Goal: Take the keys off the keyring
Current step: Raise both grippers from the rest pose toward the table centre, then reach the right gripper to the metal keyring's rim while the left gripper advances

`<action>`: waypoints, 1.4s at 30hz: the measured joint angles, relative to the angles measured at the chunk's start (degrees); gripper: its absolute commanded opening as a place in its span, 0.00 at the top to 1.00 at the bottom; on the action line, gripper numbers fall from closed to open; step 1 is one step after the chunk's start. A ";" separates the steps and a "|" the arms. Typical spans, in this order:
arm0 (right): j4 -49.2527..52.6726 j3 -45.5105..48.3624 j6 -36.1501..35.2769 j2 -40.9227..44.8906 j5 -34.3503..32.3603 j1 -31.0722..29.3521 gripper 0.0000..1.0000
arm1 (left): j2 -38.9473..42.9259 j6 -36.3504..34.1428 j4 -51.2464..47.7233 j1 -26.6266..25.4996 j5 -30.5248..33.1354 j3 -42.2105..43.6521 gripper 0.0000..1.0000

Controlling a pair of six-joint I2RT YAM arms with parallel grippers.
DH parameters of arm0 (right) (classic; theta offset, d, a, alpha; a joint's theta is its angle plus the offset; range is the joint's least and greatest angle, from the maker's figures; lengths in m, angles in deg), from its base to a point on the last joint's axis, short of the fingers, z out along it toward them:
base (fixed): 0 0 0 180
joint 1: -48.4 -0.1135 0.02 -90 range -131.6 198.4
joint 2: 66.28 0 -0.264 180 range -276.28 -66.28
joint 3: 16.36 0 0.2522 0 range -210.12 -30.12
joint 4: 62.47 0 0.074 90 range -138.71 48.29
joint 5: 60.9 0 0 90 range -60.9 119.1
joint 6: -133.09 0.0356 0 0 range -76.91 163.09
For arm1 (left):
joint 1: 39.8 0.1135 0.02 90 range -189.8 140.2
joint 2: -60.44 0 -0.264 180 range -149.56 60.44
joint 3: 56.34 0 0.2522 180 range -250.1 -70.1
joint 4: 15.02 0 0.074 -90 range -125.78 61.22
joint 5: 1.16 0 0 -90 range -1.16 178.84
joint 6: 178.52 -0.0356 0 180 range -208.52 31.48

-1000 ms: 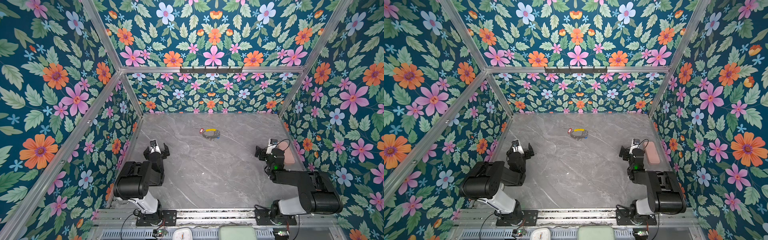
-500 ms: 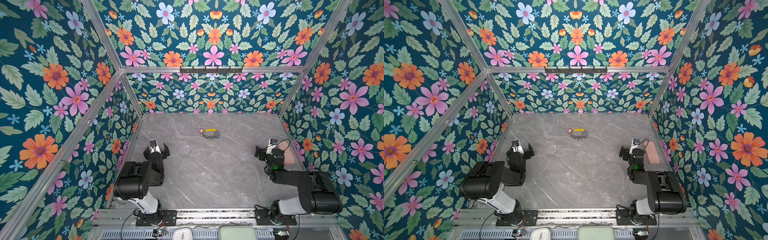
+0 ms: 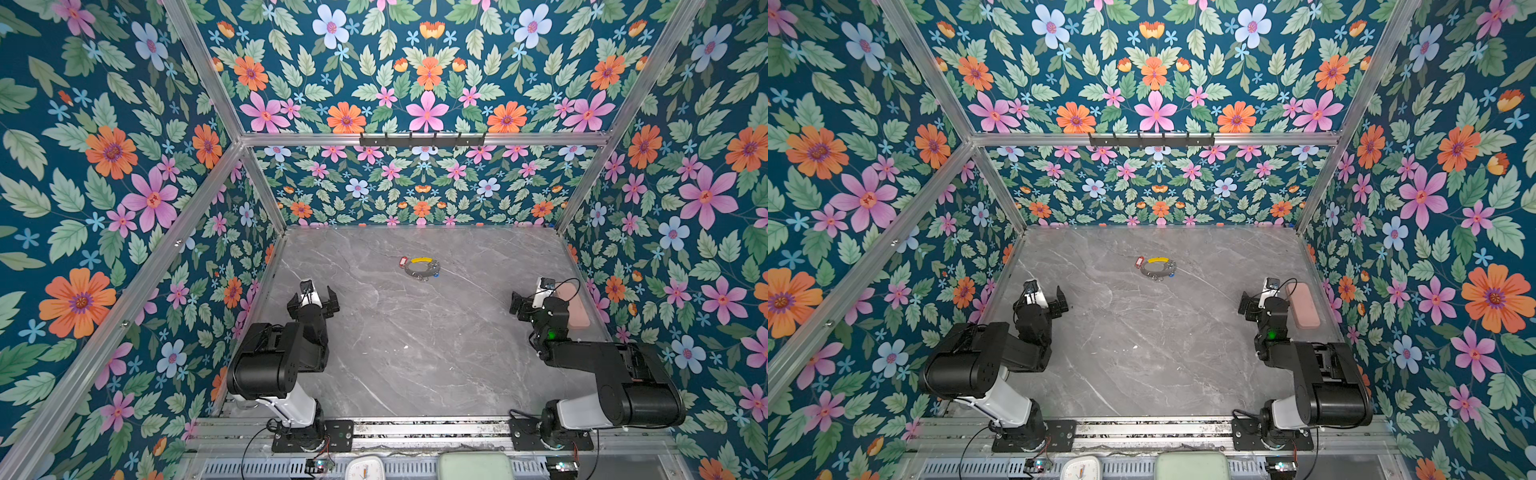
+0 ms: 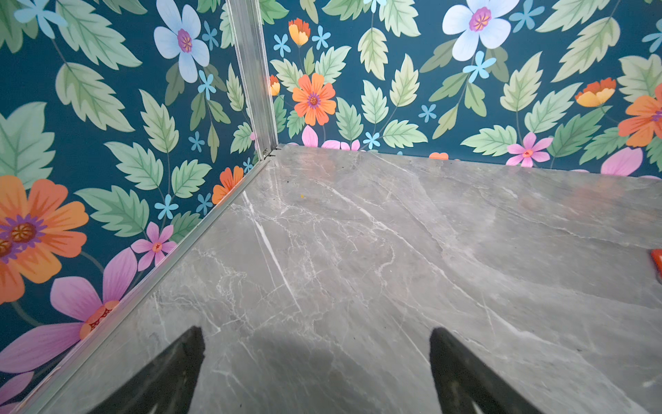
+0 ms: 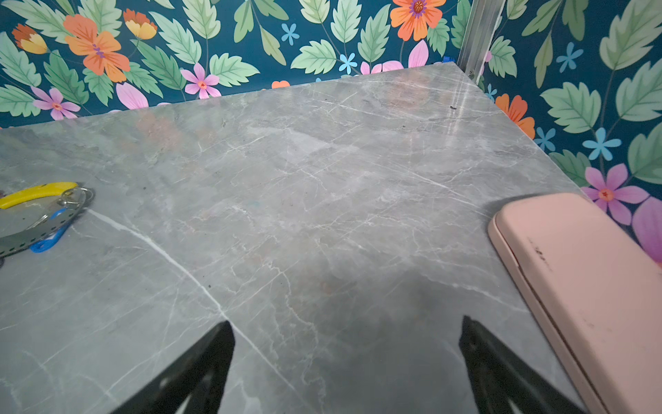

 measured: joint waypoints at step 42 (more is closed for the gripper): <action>45.62 -29.07 26.36 5.51 9.20 -16.94 0.06 | 36.41 42.49 -44.09 -2.29 -12.57 -9.11 0.13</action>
